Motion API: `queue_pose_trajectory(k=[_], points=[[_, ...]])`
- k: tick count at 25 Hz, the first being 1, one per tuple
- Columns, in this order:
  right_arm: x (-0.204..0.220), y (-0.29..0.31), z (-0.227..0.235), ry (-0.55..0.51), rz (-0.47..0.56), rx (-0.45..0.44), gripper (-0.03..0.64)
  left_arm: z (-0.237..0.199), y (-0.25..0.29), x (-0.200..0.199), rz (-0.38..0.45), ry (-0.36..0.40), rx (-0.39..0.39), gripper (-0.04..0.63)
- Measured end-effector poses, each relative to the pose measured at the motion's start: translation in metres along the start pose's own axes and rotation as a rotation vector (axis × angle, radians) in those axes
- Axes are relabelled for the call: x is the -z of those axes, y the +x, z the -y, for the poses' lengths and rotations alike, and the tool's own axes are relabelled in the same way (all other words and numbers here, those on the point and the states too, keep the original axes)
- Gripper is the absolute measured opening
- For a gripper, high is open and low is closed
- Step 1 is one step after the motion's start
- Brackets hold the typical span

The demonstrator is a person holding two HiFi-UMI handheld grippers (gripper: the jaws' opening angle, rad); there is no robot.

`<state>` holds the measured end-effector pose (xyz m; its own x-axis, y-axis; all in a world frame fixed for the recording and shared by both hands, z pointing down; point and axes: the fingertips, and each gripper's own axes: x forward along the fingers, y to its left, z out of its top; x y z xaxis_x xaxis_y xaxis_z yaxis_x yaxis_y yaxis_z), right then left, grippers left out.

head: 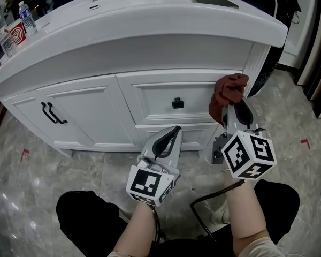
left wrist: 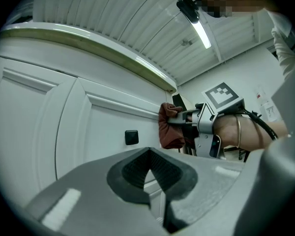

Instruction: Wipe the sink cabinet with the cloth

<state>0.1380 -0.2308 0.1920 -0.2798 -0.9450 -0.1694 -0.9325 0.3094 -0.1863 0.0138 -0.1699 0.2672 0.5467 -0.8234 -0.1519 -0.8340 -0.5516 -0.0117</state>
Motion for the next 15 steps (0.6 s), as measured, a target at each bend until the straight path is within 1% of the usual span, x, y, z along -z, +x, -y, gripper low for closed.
queue_pose_trajectory(k=[3, 5, 9, 15], points=[[-0.003, -0.004, 0.012, 0.041, 0.005, 0.039, 0.091, 0.004, -0.001, 0.002, -0.003, -0.001, 0.008, 0.000], [-0.004, -0.006, 0.002, 0.066, 0.017, 0.014, 0.089, 0.003, -0.005, 0.004, -0.012, 0.004, 0.008, 0.000], [0.010, -0.002, -0.057, 0.094, 0.003, -0.133, 0.089, -0.012, -0.021, 0.005, -0.028, 0.009, -0.023, 0.000], [0.052, 0.013, -0.152, 0.114, -0.070, -0.314, 0.089, -0.066, -0.060, 0.006, -0.029, -0.006, -0.152, 0.000]])
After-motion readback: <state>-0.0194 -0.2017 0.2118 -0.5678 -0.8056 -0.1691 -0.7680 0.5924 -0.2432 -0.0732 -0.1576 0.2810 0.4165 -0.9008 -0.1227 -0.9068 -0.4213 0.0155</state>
